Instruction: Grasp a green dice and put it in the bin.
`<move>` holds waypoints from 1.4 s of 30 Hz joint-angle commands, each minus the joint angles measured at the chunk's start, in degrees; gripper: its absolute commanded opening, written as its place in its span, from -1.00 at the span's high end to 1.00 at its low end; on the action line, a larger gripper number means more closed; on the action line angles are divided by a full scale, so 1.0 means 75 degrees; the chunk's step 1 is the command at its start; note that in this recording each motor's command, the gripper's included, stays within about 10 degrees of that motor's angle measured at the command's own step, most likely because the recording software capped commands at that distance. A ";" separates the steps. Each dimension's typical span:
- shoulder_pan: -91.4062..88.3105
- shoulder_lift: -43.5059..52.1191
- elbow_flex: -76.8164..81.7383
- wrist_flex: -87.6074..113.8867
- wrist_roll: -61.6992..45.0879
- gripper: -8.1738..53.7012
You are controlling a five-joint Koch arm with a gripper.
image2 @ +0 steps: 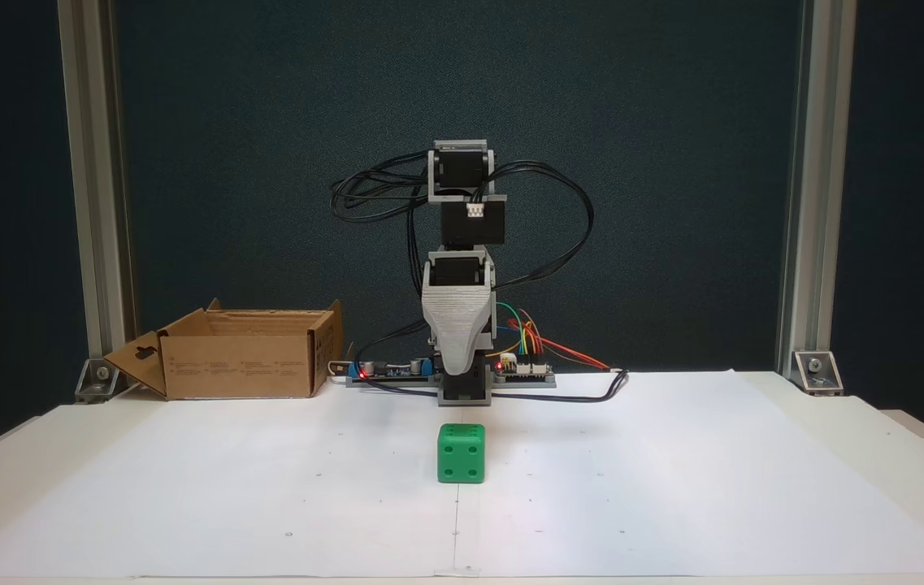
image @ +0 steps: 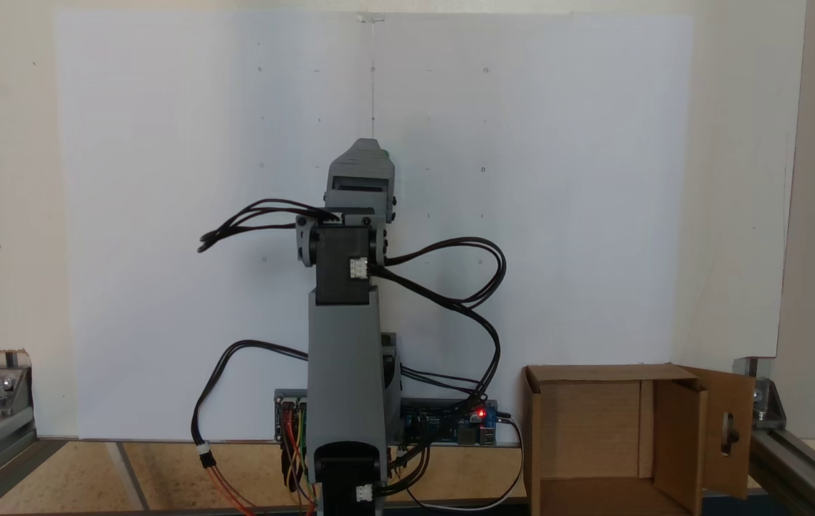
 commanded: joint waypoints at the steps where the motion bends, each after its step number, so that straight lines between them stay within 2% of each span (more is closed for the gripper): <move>1: -0.0176 -0.0129 -0.0141 -0.0059 0.0316 -0.66; 5: -0.0176 -0.0516 -0.0129 -0.0199 0.0316 -0.66; 27: -0.0012 -0.0656 0.1066 -0.1980 0.0480 -0.63; 42: 0.0164 -0.1266 0.1113 -0.2367 0.0492 -0.63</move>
